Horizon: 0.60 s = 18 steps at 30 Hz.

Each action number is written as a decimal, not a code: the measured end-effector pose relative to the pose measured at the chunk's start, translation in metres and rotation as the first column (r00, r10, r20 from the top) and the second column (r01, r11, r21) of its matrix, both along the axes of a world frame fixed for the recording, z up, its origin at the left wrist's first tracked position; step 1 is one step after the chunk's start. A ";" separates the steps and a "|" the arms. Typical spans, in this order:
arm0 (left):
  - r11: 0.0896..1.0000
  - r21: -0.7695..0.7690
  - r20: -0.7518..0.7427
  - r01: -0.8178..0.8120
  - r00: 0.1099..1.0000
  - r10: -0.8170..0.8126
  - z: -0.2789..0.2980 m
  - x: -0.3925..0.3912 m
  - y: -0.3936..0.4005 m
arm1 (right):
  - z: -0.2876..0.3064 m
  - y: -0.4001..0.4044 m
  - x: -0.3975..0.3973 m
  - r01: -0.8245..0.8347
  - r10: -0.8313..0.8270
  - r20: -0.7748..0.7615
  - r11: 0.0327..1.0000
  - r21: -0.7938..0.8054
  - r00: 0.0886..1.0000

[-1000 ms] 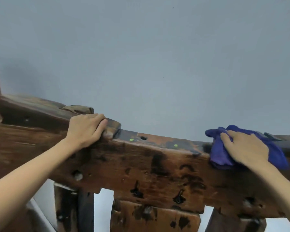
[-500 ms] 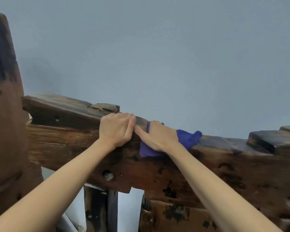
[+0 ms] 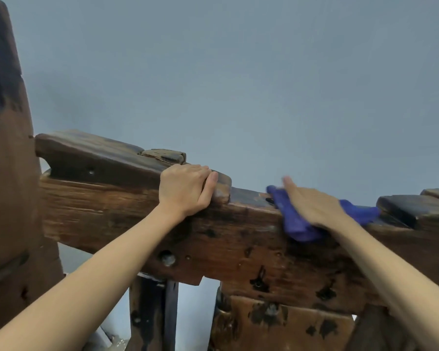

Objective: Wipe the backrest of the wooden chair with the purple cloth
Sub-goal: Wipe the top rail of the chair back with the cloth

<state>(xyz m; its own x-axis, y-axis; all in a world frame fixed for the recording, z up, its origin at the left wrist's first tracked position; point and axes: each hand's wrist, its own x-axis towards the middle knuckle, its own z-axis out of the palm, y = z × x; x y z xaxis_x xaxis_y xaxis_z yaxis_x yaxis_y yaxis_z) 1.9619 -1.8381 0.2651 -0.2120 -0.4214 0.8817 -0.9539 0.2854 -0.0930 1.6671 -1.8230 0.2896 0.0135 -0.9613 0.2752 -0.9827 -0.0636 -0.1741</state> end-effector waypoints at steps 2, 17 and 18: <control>1.000 0.013 0.019 0.005 1.000 -0.005 0.001 0.002 0.002 | -0.005 0.000 0.067 -0.122 0.118 -0.068 0.991 -0.057 0.991; 0.997 -0.074 -0.028 -0.022 0.999 0.020 -0.002 -0.003 -0.002 | -0.045 0.026 0.024 0.288 -0.251 0.147 0.753 -0.591 0.957; 0.997 -0.066 -0.024 -0.029 0.999 0.027 -0.003 -0.003 -0.002 | -0.050 0.024 0.053 0.238 -0.184 0.152 0.705 -0.668 0.971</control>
<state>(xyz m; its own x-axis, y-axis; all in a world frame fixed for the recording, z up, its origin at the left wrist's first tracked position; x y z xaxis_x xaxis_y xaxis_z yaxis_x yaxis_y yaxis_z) 1.9588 -1.8399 0.2618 -0.1799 -0.3675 0.9124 -0.9635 0.2526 -0.0883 1.7202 -1.7985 0.2397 -0.2115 -0.4917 0.8447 -0.9721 0.0164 -0.2339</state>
